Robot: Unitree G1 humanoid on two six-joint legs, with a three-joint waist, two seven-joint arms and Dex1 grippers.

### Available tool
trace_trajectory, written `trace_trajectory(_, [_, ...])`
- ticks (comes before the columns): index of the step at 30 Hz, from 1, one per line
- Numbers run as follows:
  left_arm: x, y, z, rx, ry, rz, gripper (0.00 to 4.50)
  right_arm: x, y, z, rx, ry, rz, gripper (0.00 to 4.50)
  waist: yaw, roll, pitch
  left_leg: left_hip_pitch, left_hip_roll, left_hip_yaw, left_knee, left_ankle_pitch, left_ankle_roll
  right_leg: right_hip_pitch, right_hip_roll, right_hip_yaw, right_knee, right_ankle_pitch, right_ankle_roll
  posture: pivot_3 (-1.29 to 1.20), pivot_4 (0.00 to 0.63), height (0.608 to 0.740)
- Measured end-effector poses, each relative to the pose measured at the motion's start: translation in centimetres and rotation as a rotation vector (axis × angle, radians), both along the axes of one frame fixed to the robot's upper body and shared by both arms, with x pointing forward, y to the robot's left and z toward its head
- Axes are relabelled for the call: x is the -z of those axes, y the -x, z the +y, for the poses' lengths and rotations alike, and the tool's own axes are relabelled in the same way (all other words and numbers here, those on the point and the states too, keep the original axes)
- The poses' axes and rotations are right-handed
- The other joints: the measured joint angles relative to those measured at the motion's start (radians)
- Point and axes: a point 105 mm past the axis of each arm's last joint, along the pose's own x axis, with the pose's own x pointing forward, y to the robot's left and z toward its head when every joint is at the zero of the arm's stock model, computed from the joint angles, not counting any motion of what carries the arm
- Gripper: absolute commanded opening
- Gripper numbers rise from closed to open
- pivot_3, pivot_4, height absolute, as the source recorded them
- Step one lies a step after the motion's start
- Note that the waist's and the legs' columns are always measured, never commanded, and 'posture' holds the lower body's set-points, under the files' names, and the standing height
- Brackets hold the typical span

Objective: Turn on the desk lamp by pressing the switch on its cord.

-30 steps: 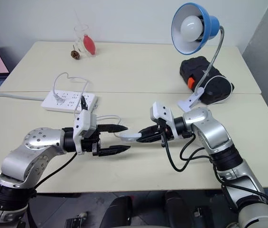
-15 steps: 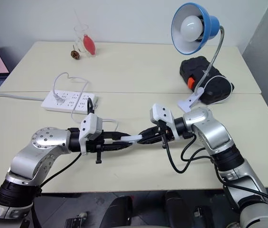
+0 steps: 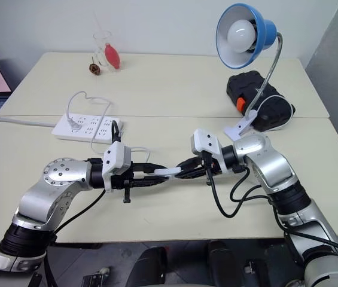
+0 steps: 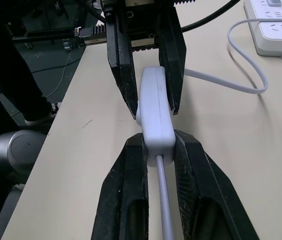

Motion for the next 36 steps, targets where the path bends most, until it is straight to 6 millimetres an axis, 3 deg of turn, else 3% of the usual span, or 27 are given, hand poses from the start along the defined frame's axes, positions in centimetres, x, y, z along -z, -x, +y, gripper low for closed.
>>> trace_trajectory(1, [0.0, 0.0, 0.0, -0.001, 0.0, 0.0, 0.74, 0.0, 0.0, 0.0, -0.001, 0.001, -0.006, 0.35, 0.0, 0.0, 0.0, 0.0, 0.0, 0.0, 0.0, 0.0, 0.0, 0.0, 0.0, 0.0, 0.0, 0.0, 0.0, 0.0, 0.15, 0.74])
trace_trajectory(3, [0.0, 0.0, 0.0, -0.001, 0.0, 0.001, 1.43, 0.0, 0.0, 0.0, -0.002, 0.001, -0.01, 0.35, 0.0, 0.0, 0.0, 0.0, 0.0, 0.0, 0.0, 0.0, 0.0, 0.0, 0.0, 0.0, 0.0, 0.0, 0.0, 0.0, 0.15, 0.74])
trace_trajectory(4, [0.0, -0.1, 0.1, -0.01, 0.001, -0.001, 1.46, 0.0, 0.0, 0.0, -0.002, 0.001, -0.011, 0.35, 0.0, 0.0, 0.0, 0.0, 0.0, 0.0, 0.0, 0.0, 0.0, 0.0, 0.0, 0.0, 0.0, 0.0, 0.0, 0.0, 0.15, 0.74])
trace_trajectory(5, [0.1, -0.3, 0.2, -0.022, -0.002, -0.005, 1.84, 0.0, 0.0, 0.1, 0.001, 0.0, -0.014, 0.35, 0.0, 0.0, 0.0, 0.0, 0.0, 0.0, 0.0, 0.0, 0.0, 0.0, 0.0, 0.0, 0.0, 0.0, 0.0, 0.0, 0.15, 0.74])
trace_trajectory(14, [0.6, -1.2, 1.0, -0.079, -0.026, -0.022, 3.6, 0.1, 0.2, 0.5, -0.02, 0.001, -0.024, 0.35, 0.0, 0.0, 0.0, 0.0, 0.0, 0.0, 0.0, 0.0, 0.0, 0.0, 0.0, 0.0, 0.0, 0.0, 0.0, 0.0, 0.15, 0.74])
trace_trajectory(25, [0.2, 0.8, 0.7, -0.019, -0.003, 0.069, 3.68, 0.3, 0.6, 1.0, -0.055, -0.002, -0.021, 0.35, -0.001, 0.0, 0.0, 0.0, 0.0, 0.0, 0.0, 0.0, 0.0, 0.0, 0.0, 0.0, 0.0, 0.0, 0.0, 0.0, 0.15, 0.74])
trace_trajectory(36, [0.1, 0.8, 1.0, -0.036, -0.016, 0.058, 3.68, 0.2, 0.6, 1.1, -0.058, -0.006, -0.029, 0.35, -0.001, 0.0, 0.0, 0.0, 0.0, 0.0, 0.0, 0.0, 0.0, 0.0, 0.0, 0.0, 0.0, 0.0, 0.0, 0.0, 0.15, 0.74])
